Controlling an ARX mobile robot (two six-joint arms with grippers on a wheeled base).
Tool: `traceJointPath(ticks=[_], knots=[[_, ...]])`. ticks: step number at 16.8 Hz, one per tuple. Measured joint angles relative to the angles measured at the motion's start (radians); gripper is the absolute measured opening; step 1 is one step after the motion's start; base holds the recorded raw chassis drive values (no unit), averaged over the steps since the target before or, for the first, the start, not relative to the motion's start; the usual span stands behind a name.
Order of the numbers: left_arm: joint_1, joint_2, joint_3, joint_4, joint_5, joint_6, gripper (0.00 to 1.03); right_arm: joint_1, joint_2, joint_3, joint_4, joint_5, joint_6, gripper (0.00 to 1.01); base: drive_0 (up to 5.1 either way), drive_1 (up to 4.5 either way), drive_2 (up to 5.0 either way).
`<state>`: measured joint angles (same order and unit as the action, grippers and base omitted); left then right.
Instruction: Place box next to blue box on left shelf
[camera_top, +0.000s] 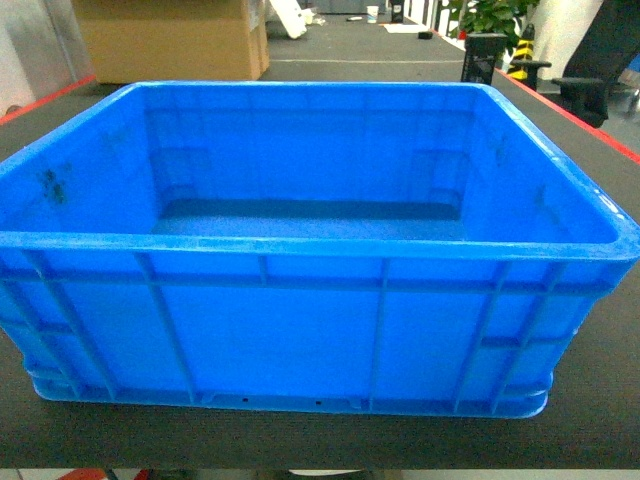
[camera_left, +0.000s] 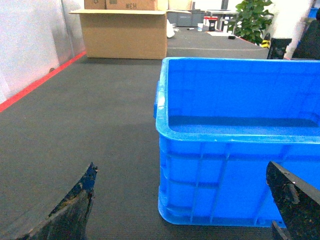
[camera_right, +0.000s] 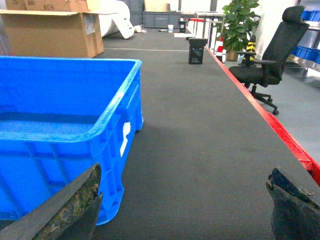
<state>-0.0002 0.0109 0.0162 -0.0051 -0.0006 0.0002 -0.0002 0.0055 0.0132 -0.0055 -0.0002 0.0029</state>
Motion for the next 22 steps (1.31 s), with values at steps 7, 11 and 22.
traceJointPath(ticks=[7,11,22], knots=[[0.0,0.0,0.0,0.0,0.0,0.0,0.98,0.0,0.0,0.0,0.0,0.0,0.0,0.98,0.0,0.0,0.0],[0.0,0.0,0.0,0.0,0.0,0.0,0.98,0.0,0.0,0.0,0.0,0.0,0.0,0.98,0.0,0.0,0.0],[0.0,0.0,0.0,0.0,0.0,0.0,0.98,0.0,0.0,0.0,0.0,0.0,0.0,0.98,0.0,0.0,0.0]])
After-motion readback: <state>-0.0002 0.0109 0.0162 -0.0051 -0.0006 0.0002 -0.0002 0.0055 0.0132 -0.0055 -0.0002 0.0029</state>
